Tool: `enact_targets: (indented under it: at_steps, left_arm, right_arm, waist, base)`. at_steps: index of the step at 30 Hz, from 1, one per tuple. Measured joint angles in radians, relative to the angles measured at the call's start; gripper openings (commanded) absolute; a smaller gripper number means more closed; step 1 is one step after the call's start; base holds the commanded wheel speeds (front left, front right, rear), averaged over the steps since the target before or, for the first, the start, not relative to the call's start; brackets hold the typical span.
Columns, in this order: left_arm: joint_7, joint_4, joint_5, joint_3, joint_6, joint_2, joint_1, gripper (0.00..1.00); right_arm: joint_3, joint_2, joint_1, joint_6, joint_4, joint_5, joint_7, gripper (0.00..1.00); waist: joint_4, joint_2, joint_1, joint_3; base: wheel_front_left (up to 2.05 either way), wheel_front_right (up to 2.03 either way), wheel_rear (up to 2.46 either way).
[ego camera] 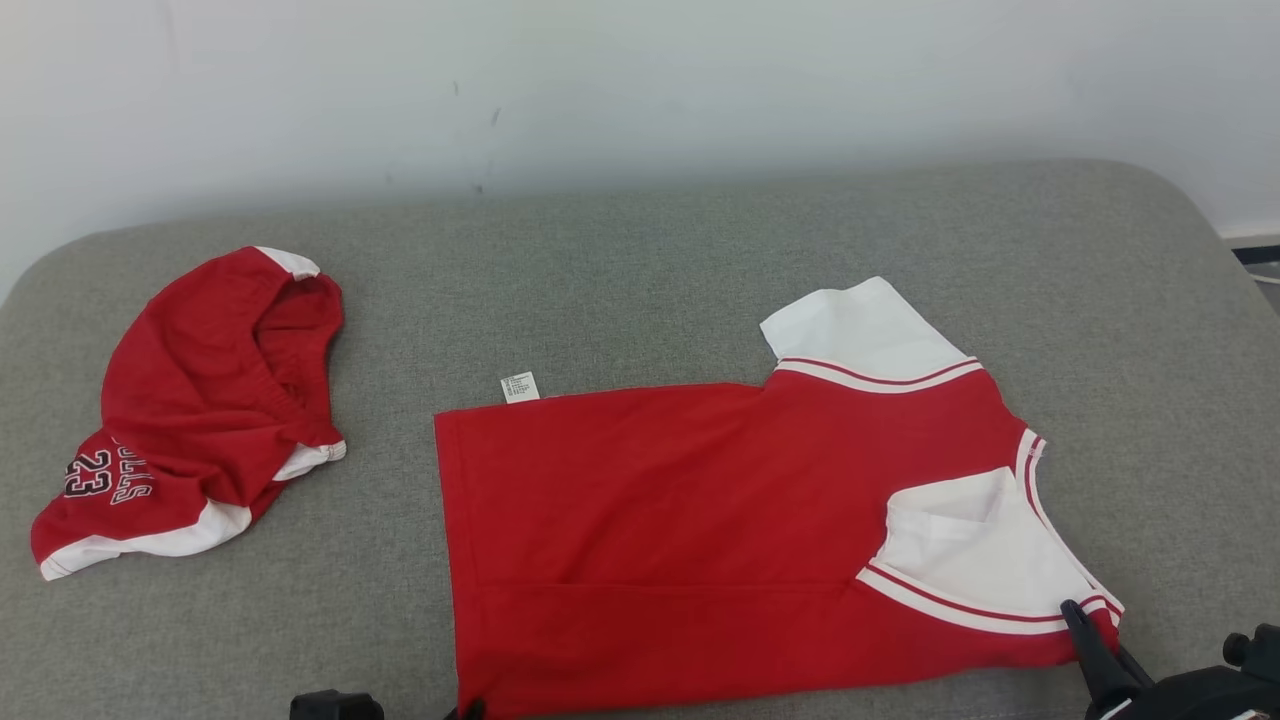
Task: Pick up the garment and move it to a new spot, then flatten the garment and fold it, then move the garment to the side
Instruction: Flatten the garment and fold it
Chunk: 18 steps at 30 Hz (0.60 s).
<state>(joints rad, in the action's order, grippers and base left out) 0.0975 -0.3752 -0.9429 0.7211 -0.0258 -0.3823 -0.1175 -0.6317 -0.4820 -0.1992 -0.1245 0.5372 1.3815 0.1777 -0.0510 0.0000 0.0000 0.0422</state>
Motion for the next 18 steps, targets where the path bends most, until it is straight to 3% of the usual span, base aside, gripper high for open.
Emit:
enact_targets:
  at_steps: [1,2,3,18]
  left_arm:
    - [-0.003,0.005,-0.002,0.0,0.002,-0.002,0.001,0.47]
    - [-0.009,0.01,-0.004,0.001,0.009,-0.004,0.001,0.88]
    - [-0.014,0.016,-0.005,0.001,0.01,-0.006,0.003,1.0]
    - [-0.041,0.131,-0.005,-0.034,0.075,-0.069,0.02,1.0]
  right_arm:
    - [0.004,0.0,0.004,0.0,-0.001,0.0,0.001,1.0]
    - [0.006,-0.002,0.006,0.0,-0.001,0.0,0.001,1.0]
    - [0.007,-0.004,0.007,0.0,-0.003,0.0,0.003,1.0]
    - [0.053,-0.058,0.009,0.012,-0.055,-0.002,0.036,1.0]
  waist:
    - [0.001,0.0,0.0,0.001]
    - [0.001,0.0,0.0,0.002]
    - [0.001,0.0,0.0,0.003]
    - [0.003,0.0,0.0,0.015]
  base:
    - [0.0,0.0,0.0]
    - [0.0,0.0,0.0]
    - [0.0,0.0,0.0]
    - [0.0,0.0,0.0]
